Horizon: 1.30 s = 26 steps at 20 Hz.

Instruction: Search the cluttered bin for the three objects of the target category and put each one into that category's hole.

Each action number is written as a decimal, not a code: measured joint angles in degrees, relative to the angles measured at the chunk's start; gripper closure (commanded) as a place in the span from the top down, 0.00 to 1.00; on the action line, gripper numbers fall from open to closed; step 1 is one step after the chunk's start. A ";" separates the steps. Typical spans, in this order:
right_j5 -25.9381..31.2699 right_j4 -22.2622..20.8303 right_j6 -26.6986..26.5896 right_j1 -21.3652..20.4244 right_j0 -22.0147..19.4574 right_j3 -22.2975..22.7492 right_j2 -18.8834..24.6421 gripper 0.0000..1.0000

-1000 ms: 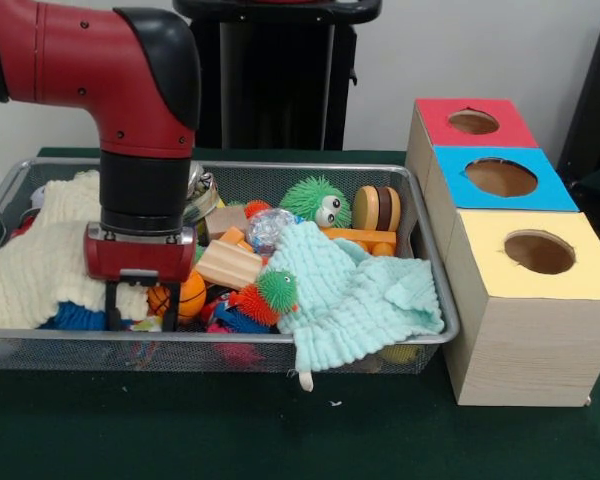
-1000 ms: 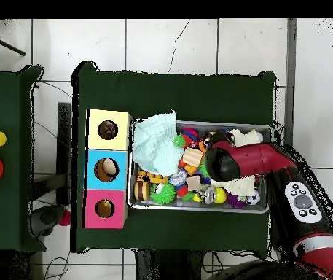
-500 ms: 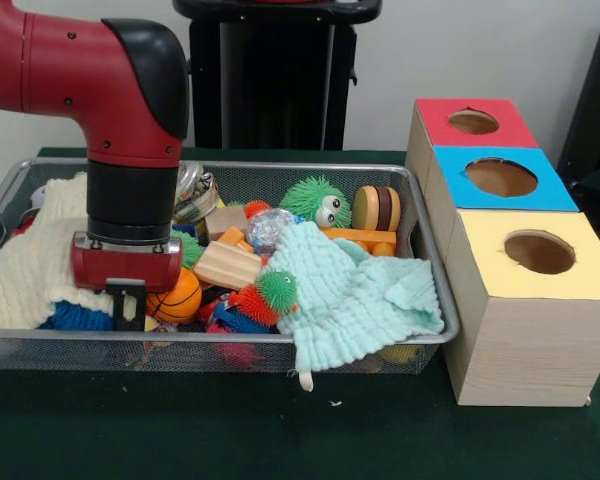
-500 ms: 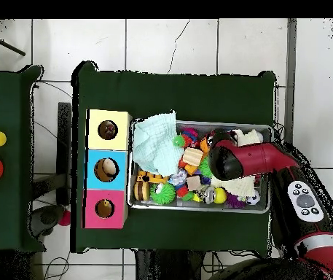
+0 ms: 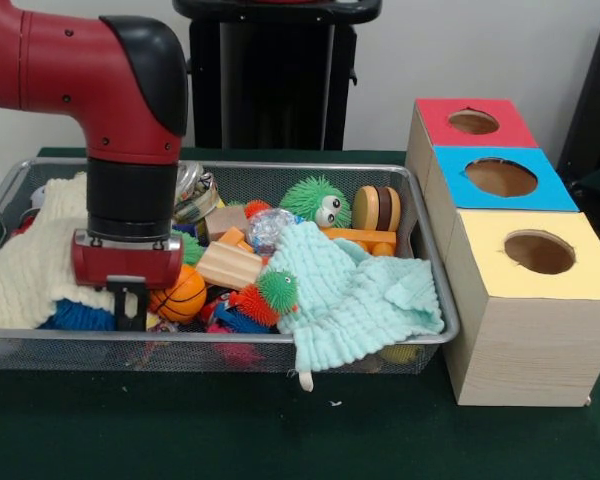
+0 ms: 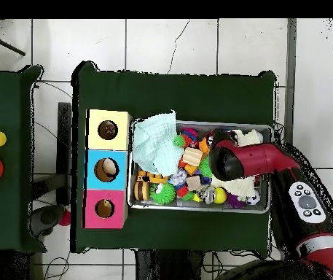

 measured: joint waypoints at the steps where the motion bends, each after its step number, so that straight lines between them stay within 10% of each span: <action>1: 0.13 0.39 0.00 -0.32 -0.19 0.34 0.25 0.00; 15: 10.76 9.66 0.00 -10.10 -3.49 5.57 4.40 0.00; 16: 10.77 9.73 0.00 -10.62 -3.55 5.64 4.78 1.00; 26: 10.78 9.50 0.00 -11.11 -3.56 5.81 5.84 1.00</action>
